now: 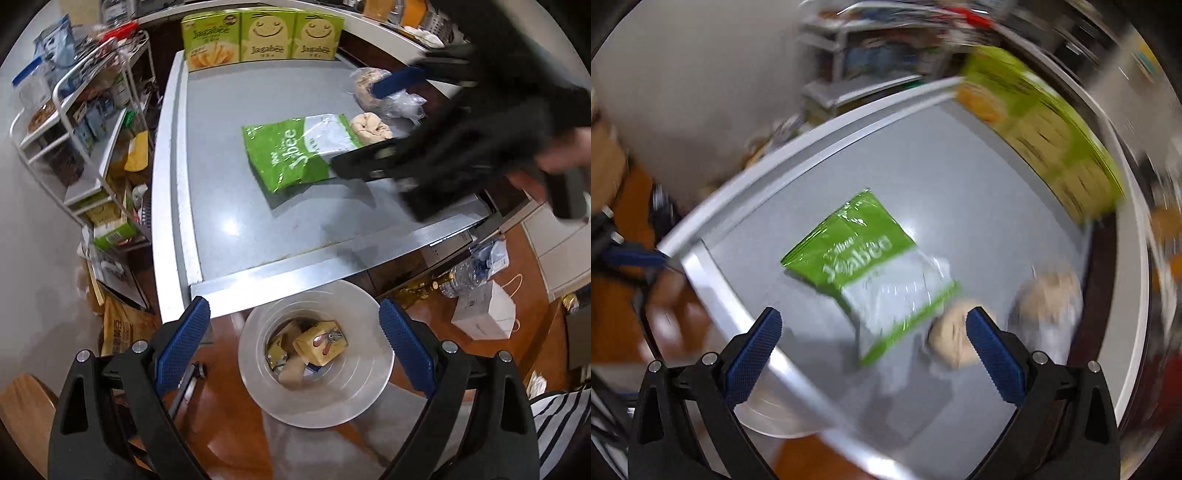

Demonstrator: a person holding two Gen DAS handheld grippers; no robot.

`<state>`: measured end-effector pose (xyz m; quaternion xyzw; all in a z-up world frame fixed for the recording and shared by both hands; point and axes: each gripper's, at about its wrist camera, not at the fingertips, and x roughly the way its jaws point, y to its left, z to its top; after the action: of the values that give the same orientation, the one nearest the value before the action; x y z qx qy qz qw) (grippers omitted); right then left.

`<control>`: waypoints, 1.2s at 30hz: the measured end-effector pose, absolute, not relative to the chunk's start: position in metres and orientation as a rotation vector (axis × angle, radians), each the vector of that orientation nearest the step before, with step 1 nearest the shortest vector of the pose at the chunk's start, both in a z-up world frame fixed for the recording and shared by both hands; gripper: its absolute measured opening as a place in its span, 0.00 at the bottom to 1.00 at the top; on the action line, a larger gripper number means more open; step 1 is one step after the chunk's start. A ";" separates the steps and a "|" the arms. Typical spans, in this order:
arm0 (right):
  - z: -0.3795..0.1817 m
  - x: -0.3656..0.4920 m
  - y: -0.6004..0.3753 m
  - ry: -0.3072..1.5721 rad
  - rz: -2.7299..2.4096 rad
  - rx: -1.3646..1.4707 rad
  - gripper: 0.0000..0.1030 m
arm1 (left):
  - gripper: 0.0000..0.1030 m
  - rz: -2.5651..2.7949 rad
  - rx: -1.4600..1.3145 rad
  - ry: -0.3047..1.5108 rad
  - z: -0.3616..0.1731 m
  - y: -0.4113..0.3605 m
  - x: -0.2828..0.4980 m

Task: Collect trash
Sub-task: 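Move both tools back over the tray toward the green bag and bread bag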

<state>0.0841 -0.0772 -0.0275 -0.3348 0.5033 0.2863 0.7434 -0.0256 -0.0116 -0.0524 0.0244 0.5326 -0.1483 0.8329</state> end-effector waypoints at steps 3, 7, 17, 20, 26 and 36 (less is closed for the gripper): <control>-0.050 0.104 -0.059 1.125 0.651 -0.860 0.94 | 0.91 -0.296 0.003 1.137 -0.054 -0.003 -0.027; -0.066 0.126 -0.050 1.227 0.729 -0.820 0.85 | 0.91 -0.264 -0.047 1.141 -0.056 0.008 -0.025; -0.060 0.114 -0.065 1.344 0.689 -0.462 0.71 | 0.91 -0.227 -0.097 1.155 -0.060 0.021 -0.006; -0.062 0.097 -0.084 1.340 0.624 -0.417 0.71 | 0.91 -0.228 -0.109 1.149 -0.057 0.025 0.003; -0.059 0.075 -0.132 1.329 0.547 -0.259 0.74 | 0.91 -0.219 -0.099 1.136 -0.053 0.026 0.034; -0.011 0.130 -0.189 1.144 0.302 -0.273 0.78 | 0.91 -0.265 -0.072 1.070 -0.034 0.004 0.068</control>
<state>0.1305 -0.1894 -0.0111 -0.1283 0.5375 0.1421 0.8212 0.0680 0.0044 -0.0340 -0.0344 0.5082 -0.1258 0.8513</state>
